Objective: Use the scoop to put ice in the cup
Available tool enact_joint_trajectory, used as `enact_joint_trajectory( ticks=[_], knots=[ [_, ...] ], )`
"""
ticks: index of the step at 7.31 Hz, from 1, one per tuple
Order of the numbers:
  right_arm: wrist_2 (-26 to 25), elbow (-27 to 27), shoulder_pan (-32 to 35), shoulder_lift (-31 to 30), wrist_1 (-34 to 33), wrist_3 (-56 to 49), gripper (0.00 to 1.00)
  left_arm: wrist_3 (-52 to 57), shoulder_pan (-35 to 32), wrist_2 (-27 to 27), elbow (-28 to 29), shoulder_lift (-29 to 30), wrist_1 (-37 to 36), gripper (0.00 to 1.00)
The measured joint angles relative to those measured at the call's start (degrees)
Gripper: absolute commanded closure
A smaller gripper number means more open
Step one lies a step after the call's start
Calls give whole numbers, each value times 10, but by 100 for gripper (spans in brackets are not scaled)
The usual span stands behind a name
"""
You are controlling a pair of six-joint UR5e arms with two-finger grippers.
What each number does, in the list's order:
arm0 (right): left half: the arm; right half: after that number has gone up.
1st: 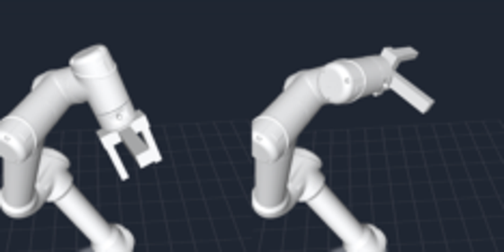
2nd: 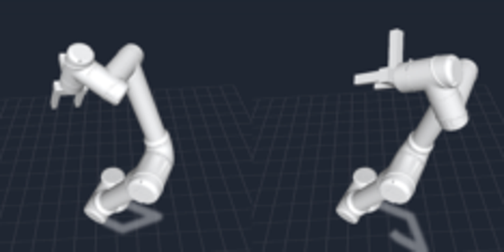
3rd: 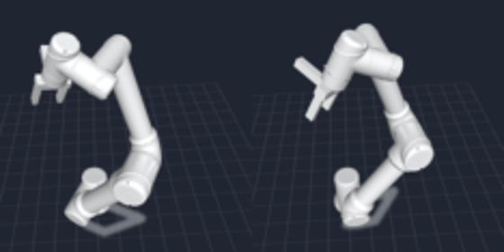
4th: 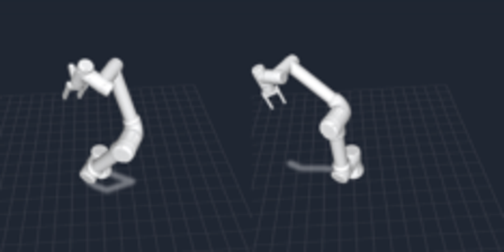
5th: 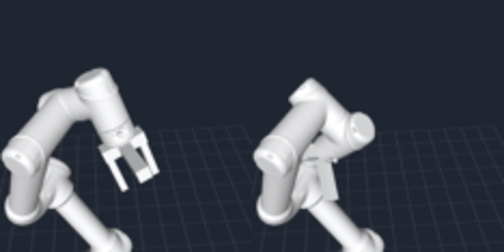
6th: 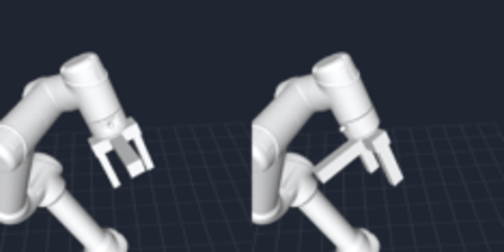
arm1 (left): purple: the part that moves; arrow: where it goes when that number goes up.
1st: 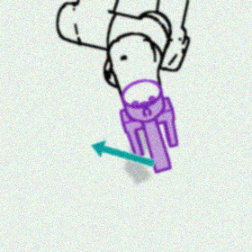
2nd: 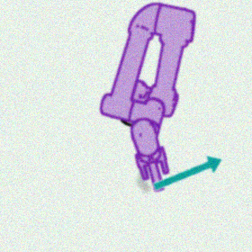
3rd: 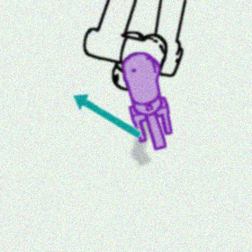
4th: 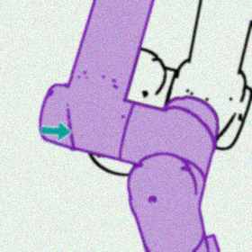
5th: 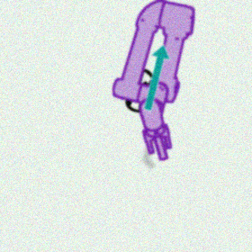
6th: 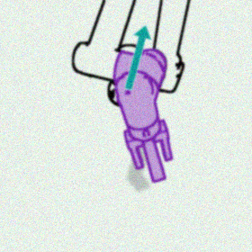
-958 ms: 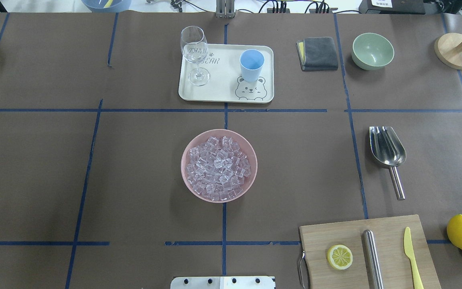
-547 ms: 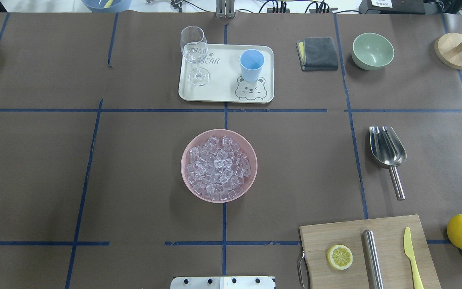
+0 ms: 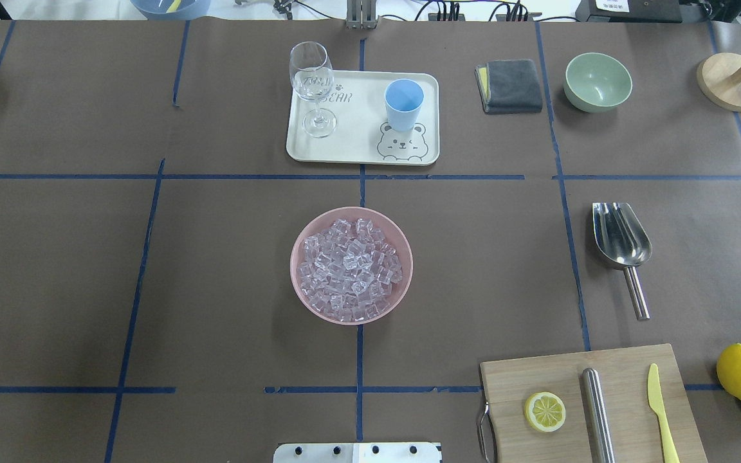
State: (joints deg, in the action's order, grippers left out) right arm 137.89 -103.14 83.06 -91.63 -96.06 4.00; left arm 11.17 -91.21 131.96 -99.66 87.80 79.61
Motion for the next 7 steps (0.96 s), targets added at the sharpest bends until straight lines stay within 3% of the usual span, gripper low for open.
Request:
enact_joint_trajectory(
  ticks=[4, 7],
  knots=[
    [1, 4, -3, -7, 43, 3, 0, -1, 4, 3, -39, 1, 40, 0],
    [7, 0, -15, -13, 66, 5, 0, 0, 83, 73, -42, 1, 144, 0]
  ],
)
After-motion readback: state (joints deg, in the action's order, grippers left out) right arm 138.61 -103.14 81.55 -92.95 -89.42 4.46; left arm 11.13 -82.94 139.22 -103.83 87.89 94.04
